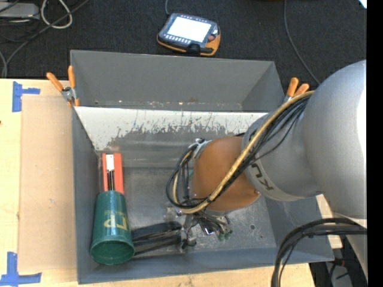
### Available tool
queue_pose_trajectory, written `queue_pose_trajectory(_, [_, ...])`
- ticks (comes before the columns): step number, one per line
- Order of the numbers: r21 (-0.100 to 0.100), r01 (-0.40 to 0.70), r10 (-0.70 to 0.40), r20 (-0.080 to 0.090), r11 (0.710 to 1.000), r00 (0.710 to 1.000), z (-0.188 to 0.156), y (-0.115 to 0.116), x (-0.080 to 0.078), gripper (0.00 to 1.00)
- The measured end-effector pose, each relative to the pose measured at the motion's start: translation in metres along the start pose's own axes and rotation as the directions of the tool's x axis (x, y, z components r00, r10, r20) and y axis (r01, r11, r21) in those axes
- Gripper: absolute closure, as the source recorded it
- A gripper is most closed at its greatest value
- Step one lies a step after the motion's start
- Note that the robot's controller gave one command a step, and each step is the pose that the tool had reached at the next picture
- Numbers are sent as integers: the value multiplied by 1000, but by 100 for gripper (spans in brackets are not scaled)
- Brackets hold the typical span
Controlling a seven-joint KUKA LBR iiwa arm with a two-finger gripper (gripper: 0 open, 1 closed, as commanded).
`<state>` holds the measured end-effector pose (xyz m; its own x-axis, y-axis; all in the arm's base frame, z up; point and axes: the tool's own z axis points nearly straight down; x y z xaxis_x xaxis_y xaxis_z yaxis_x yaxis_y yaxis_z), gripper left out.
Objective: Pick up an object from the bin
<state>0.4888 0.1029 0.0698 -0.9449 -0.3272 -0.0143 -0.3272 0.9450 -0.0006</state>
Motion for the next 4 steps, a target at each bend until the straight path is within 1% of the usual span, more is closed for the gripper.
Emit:
queue_pose_trajectory(1, [1, -9, 9, 0, 1000, 1000, 0, 0, 0, 100])
queue_pose_trajectory(2, [0, 13, -13, 1, 1000, 1000, 0, 19, -15, 100])
queue_pose_trajectory(3, [0, 5, -5, 2, 1000, 1000, 0, 19, -12, 100])
queue_pose_trajectory(4, [2, 224, -224, 4, 975, 975, 0, 74, -37, 100])
